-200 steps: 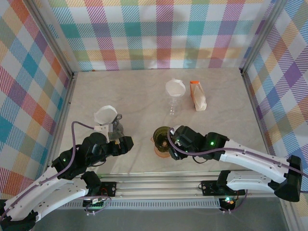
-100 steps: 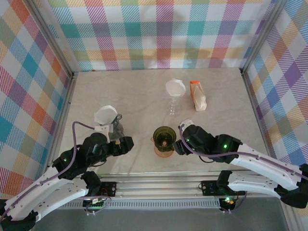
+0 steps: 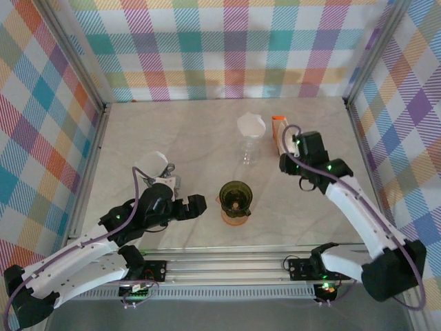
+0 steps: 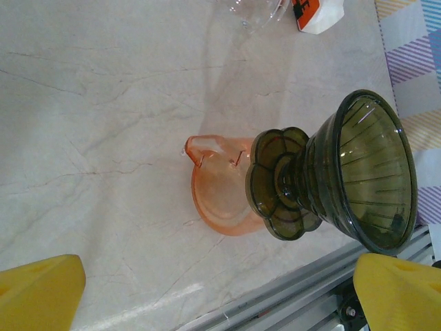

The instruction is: Place the coffee filter in the dripper

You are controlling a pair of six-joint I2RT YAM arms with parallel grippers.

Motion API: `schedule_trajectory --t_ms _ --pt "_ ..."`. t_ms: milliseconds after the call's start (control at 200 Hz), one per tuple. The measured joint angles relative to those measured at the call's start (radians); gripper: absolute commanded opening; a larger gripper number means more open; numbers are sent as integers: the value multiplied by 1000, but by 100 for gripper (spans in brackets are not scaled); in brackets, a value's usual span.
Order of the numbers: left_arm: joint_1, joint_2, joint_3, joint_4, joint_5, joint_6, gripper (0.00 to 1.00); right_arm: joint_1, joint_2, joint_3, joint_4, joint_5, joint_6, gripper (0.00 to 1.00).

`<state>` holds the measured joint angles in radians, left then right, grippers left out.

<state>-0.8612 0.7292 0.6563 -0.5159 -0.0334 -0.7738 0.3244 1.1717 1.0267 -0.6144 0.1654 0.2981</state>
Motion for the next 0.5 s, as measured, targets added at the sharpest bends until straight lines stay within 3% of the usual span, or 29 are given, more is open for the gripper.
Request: schedule_trajectory --t_ms 145,500 --pt "0 -18 0 0 0 0 100 -97 169 97 43 -64 -20 35" --pt "0 -20 0 0 -1 0 100 -122 441 214 184 -118 63 32"
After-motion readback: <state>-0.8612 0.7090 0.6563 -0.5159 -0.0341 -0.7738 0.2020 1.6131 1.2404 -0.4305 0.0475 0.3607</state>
